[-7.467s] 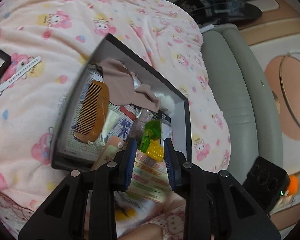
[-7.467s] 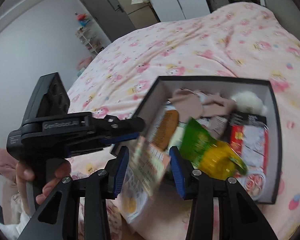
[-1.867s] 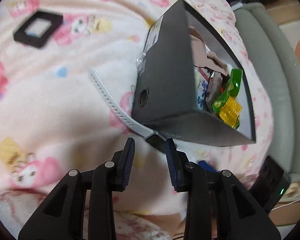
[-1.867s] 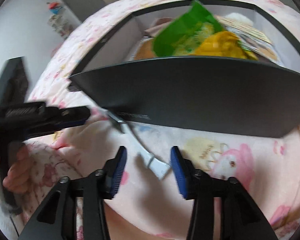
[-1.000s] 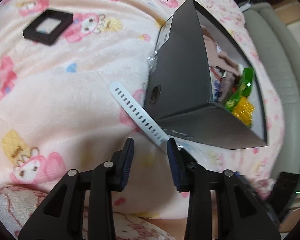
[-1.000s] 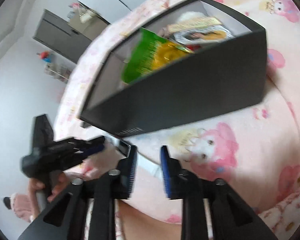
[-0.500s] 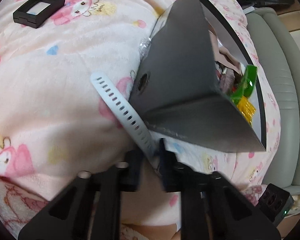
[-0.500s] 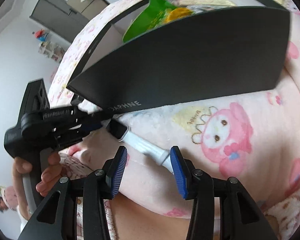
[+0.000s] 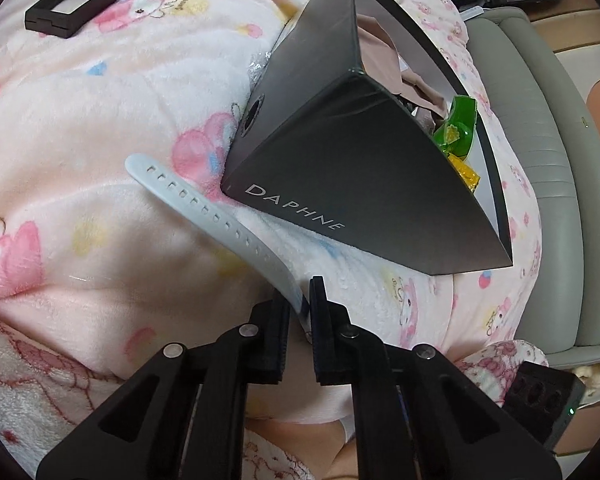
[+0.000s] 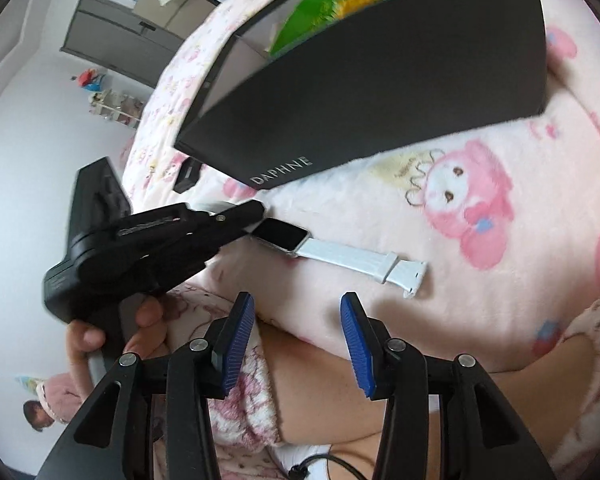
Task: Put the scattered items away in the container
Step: 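Hold the strap with both tools and raise it off the bedspread, then carry the strap over the black box with both tools and release it inside, then withdraw the left tool toward the black square compact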
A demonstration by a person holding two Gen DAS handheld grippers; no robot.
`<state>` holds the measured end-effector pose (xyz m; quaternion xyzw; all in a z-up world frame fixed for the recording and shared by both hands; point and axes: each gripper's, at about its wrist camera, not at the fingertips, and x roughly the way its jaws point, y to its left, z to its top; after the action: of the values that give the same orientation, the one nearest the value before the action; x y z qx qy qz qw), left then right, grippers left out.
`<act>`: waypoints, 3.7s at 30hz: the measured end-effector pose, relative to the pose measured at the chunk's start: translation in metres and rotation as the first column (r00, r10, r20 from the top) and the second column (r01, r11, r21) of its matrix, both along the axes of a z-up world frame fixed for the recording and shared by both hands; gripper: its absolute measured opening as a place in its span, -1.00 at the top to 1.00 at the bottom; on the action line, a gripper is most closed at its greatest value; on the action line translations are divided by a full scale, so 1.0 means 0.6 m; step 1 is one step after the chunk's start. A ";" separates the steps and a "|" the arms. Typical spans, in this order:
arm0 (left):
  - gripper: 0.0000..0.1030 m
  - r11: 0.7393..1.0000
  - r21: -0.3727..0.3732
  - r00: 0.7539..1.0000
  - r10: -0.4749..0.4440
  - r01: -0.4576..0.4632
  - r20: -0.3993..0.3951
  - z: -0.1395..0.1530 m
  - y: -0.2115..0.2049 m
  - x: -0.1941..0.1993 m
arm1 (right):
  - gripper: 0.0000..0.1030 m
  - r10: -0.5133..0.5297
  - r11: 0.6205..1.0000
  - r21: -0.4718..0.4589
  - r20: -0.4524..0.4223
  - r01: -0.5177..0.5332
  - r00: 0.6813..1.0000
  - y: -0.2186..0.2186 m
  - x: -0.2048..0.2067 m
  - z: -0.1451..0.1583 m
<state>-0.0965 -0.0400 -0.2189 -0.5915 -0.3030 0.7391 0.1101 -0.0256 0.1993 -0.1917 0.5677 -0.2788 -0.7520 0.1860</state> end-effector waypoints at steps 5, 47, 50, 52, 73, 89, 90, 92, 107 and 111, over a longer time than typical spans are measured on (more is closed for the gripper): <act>0.79 1.000 0.004 1.000 -0.002 0.002 -0.007 -0.001 0.021 0.000 | 0.21 -0.144 0.989 -0.022 0.049 0.145 0.988 0.021 -0.024 -0.041; 0.89 0.982 0.143 0.929 -0.065 0.125 -0.365 0.219 0.054 0.007 | 0.88 -0.121 0.989 0.025 -0.416 0.145 0.901 0.088 -0.054 0.137; 0.89 0.985 0.133 0.933 -0.056 0.109 -0.355 0.217 0.093 -0.055 | 0.88 -0.087 0.988 0.081 -0.398 0.130 0.913 0.087 -0.119 0.159; 0.89 0.992 0.086 0.954 -0.065 0.094 -0.293 0.184 0.114 -0.097 | 0.88 -0.040 0.990 0.121 -0.276 0.076 0.960 0.092 -0.165 0.134; 0.47 0.983 -0.174 0.957 -0.110 0.064 -0.270 0.168 0.140 -0.095 | 0.24 -0.058 0.929 0.306 -0.430 0.206 0.901 0.108 -0.168 0.145; 0.51 0.954 -0.283 0.968 -0.163 0.104 -0.192 0.132 0.167 -0.096 | 0.24 0.072 0.892 0.446 -0.306 0.077 0.949 0.050 -0.177 0.093; 0.51 0.955 -0.277 0.970 -0.158 0.103 -0.187 0.132 0.165 -0.098 | 0.24 0.071 0.892 0.446 -0.306 0.077 0.949 0.050 -0.177 0.092; 0.51 0.952 -0.295 0.972 -0.145 0.086 -0.183 0.140 0.158 -0.098 | 0.24 0.073 0.886 0.455 -0.316 0.083 0.946 0.050 -0.175 0.094; 0.49 0.962 -0.272 0.928 -0.128 0.030 -0.349 0.202 0.111 0.007 | 0.23 0.088 0.880 0.457 -0.425 0.130 0.901 0.030 -0.121 0.150; 0.49 0.970 -0.239 0.925 -0.130 0.044 -0.358 0.215 0.089 0.029 | 0.16 0.110 0.900 0.423 -0.456 0.106 0.883 0.000 -0.101 0.180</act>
<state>-0.0788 0.0136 -0.0901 -0.4626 -0.1637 0.8616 0.1301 -0.0861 0.1991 -0.0838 0.3961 -0.0495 -0.9094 0.1169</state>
